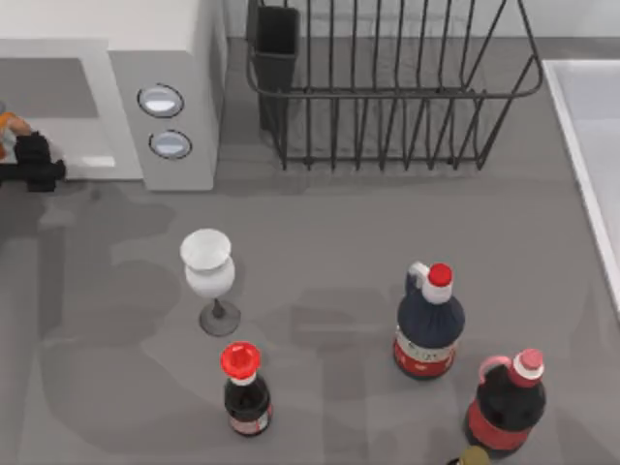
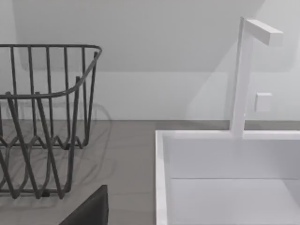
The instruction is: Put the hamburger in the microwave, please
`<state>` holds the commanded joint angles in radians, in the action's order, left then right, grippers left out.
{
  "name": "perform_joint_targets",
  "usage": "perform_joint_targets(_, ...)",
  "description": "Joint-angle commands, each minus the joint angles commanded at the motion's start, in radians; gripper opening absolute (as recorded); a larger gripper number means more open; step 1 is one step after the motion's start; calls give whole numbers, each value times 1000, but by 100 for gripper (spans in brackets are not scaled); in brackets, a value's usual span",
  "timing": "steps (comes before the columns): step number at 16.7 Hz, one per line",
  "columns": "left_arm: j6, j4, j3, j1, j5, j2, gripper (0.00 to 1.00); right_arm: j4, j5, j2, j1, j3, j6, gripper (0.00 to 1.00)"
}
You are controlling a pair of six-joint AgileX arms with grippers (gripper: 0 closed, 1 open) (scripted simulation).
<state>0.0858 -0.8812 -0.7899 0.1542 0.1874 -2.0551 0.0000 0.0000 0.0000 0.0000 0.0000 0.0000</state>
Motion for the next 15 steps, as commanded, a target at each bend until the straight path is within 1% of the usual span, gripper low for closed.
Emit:
perform_joint_targets(2, -9, -29, 0, 1, -4, -2, 0, 0, 0, 0, 0, 0, 0, 100)
perform_joint_targets(7, -6, -26, -4, 4, -5, -1, 0, 0, 0, 0, 0, 0, 0, 100)
perform_joint_targets(9, -8, -10, -39, -5, -8, -29, 0, 0, 0, 0, 0, 0, 0, 100)
perform_joint_targets(12, -13, 39, -166, -23, -15, -112, 0, 0, 0, 0, 0, 0, 0, 100)
perform_joint_targets(15, -20, 112, -353, -30, -26, -220, 0, 0, 0, 0, 0, 0, 0, 100)
